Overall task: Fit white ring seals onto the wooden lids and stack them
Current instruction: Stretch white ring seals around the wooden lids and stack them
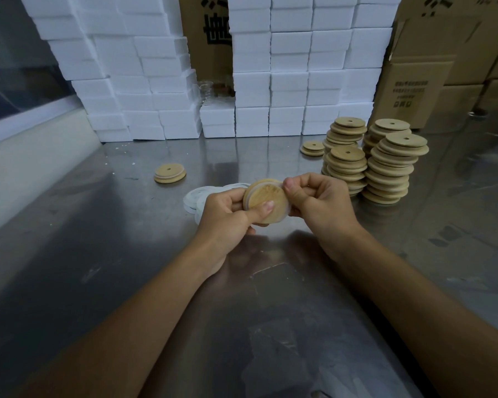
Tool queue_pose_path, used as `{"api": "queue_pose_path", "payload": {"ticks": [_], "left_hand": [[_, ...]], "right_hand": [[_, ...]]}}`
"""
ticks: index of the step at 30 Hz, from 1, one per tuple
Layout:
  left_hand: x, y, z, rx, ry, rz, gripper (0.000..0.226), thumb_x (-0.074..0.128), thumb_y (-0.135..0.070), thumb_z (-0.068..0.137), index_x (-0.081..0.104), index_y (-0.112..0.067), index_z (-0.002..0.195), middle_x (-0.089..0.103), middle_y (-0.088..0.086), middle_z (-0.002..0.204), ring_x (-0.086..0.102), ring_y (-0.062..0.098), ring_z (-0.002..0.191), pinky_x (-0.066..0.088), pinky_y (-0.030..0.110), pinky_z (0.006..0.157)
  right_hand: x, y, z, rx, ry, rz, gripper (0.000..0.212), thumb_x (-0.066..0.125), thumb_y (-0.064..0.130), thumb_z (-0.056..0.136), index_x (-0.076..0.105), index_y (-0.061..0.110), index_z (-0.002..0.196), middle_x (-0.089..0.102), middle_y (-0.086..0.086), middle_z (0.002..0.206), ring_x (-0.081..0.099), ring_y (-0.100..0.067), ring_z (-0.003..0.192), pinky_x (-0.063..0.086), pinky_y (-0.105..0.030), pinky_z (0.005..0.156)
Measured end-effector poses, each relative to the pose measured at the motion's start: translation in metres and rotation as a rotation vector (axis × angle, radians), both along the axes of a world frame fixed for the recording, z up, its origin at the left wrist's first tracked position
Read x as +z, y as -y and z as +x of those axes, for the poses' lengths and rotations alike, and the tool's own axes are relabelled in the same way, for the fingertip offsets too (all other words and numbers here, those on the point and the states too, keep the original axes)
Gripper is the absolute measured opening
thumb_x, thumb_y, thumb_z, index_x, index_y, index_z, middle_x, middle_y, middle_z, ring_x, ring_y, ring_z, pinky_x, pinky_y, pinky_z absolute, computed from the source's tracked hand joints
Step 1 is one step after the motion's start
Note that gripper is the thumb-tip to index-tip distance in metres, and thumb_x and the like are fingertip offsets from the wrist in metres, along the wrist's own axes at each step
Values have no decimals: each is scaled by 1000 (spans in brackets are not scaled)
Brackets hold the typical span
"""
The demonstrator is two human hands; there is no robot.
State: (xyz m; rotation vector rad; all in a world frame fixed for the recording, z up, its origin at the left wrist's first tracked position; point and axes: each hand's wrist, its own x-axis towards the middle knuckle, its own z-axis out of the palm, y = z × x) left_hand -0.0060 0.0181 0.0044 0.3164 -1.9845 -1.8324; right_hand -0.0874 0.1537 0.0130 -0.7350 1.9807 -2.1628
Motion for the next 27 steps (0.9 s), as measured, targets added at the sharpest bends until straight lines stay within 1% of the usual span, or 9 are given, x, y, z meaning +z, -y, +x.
{"api": "queue_pose_path", "payload": {"ticks": [6,11,13,15,17,19,21,23,27], "left_hand": [[-1,0,-1,25,0,7,14,78,-15,81,73,-19,94,77,2,81,71,10,68,47,16,50],[-3,2,-1,24,-13,4,17,78,-15,81,73,-18,97,77,3,84,72,14,71,47,18,49],[-5,1,-2,20,-11,-59,15,78,-14,82,72,-20,94,76,2,82,72,15,72,49,19,50],[-8,0,-3,33,-4,-164,14,79,-16,81,72,-21,93,75,2,80,71,18,74,54,25,55],[-9,0,-3,33,5,-257,15,80,-20,80,71,-19,92,72,4,80,70,24,78,57,34,62],[-9,0,-2,31,-11,-244,15,81,-18,79,71,-17,90,71,7,80,70,27,78,55,32,60],[-8,-1,-2,26,-28,-189,12,80,-15,80,72,-16,88,72,9,78,71,25,73,51,22,54],[-6,-2,-1,9,-22,-150,11,79,-14,80,73,-17,88,74,6,77,71,16,68,49,16,52],[-4,-4,-1,-1,-5,-91,11,79,-11,80,73,-14,90,75,5,78,69,9,65,48,14,51]], "right_hand": [[-2,0,3,21,-17,-6,23,66,18,92,66,-5,90,70,-29,85,65,-27,74,56,-38,71],[-5,1,3,16,-27,19,21,65,15,93,66,-6,92,72,-24,85,67,-23,74,57,-30,68],[-6,0,3,-41,-131,84,15,66,12,92,66,-3,90,72,-18,83,68,-22,72,57,-31,67],[-5,-1,5,-101,-342,205,9,67,13,92,68,5,88,72,-6,80,68,-17,75,57,-32,68],[-4,-1,9,-109,-522,274,7,67,14,91,68,9,86,71,2,78,66,-11,75,54,-28,66],[-3,1,11,-108,-575,278,9,66,16,92,67,12,84,69,6,76,64,-6,73,51,-21,63],[-3,3,10,-115,-516,255,10,66,16,92,66,13,82,68,7,74,63,-3,69,49,-17,61],[-1,3,6,-97,-371,210,11,68,15,91,67,13,81,69,3,73,65,-7,68,52,-20,61],[0,2,1,-50,-260,133,10,69,11,89,69,9,80,73,-3,75,71,-13,70,57,-26,64]]}}
